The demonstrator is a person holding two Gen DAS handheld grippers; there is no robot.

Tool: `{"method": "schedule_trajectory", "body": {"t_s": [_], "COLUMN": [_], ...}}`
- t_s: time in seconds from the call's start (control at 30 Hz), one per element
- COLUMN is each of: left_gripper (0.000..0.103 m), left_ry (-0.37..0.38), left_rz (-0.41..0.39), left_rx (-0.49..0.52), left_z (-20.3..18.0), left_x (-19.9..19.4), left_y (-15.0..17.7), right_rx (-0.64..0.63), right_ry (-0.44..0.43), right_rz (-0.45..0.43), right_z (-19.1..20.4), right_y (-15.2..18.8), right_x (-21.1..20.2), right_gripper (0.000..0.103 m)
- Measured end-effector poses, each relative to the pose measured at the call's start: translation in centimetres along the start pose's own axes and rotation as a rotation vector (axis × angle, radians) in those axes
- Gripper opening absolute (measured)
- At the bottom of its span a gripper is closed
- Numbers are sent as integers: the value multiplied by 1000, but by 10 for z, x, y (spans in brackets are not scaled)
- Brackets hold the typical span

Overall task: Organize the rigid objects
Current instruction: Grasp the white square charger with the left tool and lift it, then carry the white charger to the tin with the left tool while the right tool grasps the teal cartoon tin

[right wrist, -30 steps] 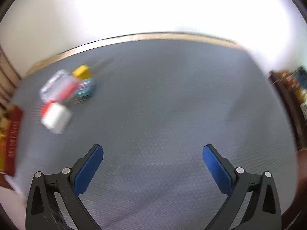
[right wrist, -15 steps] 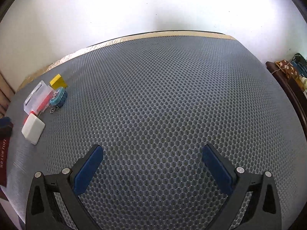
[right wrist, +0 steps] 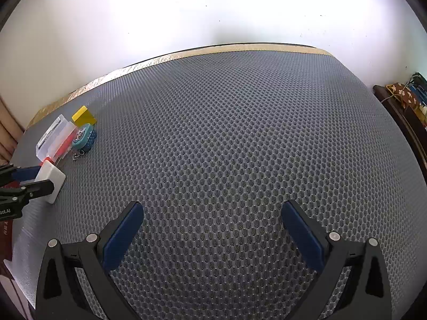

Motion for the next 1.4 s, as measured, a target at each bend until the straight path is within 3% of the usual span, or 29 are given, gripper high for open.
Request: {"method": "schedule_trajectory", "body": {"t_s": [0.13,0.27,0.4,0.5,0.57,0.63,0.67,0.7,0.77,1.13,1.2,1.27,1.33,1.4], "left_gripper": [50,50,50,50,50,50,50,50,50,50,50,50,50,50], "left_ry": [-21,1,14,-13,-22,-23,-12,-2,0,26,32,44,43,47], "left_rz": [-24,-40,-81,-113,-119,-114,-112,-108,-105,-141,-133,-129,-125,-129], "left_rx": [3,-98,-175,-212,-239,-268,-290,-304,-325,-324,-336,-342,-353,-362], "left_z": [-5,-2,8,17,24,33,37,42,47,58,60,63,65,67], "left_x": [-3,-16,-46,-70,-82,-88,-91,-93,-97,-111,-107,-106,-106,-108], "left_y": [1,18,51,81,101,113,120,124,132,144,145,147,147,148], "right_rx": [-11,-87,-66,-3,-60,-177,-204,-222,-248,-278,-287,-298,-312,-306], "right_ry": [18,104,81,-94,-104,-130,-157,-191,-195,-197,-184,-175,-158,-169], "right_rz": [8,44,46,-3,-49,-32,-21,0,35,117,131,138,132,128], "right_z": [2,15,12,15,34,67,79,94,113,162,167,171,175,172], "right_y": [-1,-4,-7,-17,-27,-37,-41,-47,-49,-57,-58,-60,-62,-62], "right_x": [4,12,11,-6,-18,-18,-13,-6,4,58,67,74,75,72], "right_gripper": [103,103,103,101,101,101,97,83,64,61,48,44,29,30]}}
Point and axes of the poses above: each gripper's, at about its wrist camera, not at the fingertips, and x roughly the way its jaws point, z to its left, y to its underside, the point moved 1 cm from there along x, roughly the way its jaws point, and after that the axes turned 2 degrees about -z, right-handed, at the moved point
